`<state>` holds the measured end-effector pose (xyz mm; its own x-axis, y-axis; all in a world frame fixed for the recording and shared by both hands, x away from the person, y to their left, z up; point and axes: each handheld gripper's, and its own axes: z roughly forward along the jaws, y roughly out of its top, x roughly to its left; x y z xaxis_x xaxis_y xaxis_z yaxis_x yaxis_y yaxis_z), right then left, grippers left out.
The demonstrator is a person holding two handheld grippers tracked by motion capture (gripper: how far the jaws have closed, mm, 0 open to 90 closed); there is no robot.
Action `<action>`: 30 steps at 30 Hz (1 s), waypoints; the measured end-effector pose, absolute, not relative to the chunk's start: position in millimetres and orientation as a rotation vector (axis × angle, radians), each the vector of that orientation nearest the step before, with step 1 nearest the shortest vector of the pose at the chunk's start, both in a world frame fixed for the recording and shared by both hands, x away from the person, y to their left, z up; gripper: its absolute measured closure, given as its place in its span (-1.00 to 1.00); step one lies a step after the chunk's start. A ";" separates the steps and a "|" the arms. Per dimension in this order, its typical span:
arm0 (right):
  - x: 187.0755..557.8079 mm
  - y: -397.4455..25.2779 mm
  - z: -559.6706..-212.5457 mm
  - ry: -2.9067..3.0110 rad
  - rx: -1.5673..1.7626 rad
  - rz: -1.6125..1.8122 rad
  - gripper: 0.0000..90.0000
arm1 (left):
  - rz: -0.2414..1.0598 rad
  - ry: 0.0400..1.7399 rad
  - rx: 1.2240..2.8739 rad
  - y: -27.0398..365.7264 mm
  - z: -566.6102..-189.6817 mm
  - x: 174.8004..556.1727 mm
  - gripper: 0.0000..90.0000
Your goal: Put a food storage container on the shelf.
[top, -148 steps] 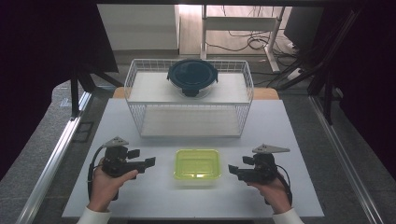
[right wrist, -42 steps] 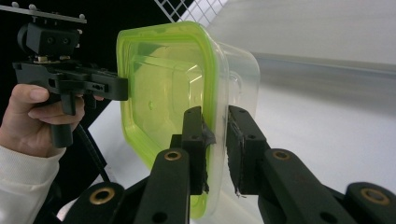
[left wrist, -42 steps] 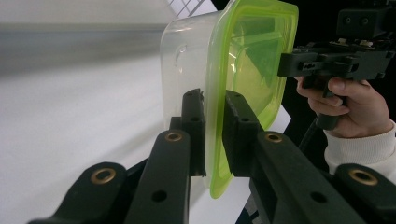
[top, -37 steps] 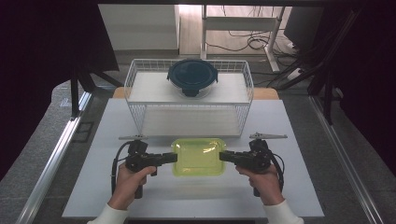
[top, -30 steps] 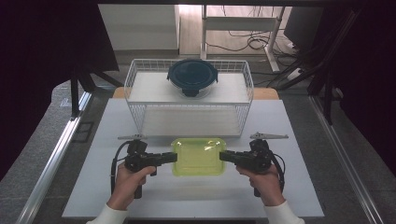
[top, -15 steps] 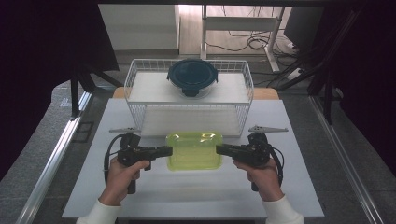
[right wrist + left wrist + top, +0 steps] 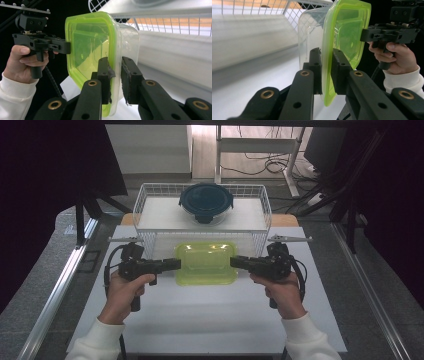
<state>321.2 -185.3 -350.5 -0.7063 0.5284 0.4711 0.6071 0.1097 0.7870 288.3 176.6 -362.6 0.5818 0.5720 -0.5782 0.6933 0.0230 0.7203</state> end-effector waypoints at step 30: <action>368.2 -183.6 -272.9 -2.271 -1.173 -1.801 0.73 | -0.062 1.031 1.689 177.8 -272.3 347.4 0.79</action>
